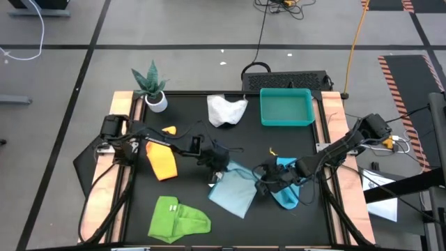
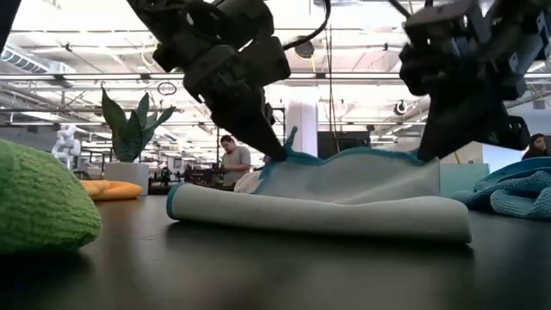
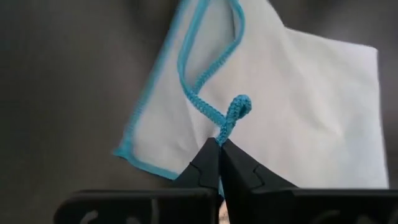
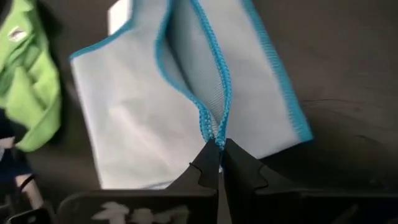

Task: Fold microfiber towels
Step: Fold the blue microfiber towel

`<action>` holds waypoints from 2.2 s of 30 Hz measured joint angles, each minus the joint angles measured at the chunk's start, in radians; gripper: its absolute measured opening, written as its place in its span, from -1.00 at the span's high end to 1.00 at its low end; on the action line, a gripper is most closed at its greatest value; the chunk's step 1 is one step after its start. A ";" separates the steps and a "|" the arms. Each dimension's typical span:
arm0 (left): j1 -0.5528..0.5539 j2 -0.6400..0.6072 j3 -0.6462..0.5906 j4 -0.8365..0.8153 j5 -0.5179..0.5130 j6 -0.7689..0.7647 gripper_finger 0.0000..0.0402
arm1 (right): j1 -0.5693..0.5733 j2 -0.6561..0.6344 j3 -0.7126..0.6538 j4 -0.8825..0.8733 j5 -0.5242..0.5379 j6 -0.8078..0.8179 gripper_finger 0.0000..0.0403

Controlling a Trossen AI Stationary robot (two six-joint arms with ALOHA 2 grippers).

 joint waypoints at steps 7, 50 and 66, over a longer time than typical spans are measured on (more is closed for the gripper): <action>0.005 0.000 0.000 0.043 -0.098 -0.016 0.78 | -0.001 0.000 -0.037 0.013 0.009 0.024 0.95; -0.033 0.100 0.001 0.012 -0.003 0.003 0.98 | -0.042 0.042 -0.137 0.180 0.052 -0.128 1.00; 0.039 0.086 0.001 0.117 -0.070 0.040 0.98 | -0.095 0.042 -0.160 0.177 0.078 -0.203 1.00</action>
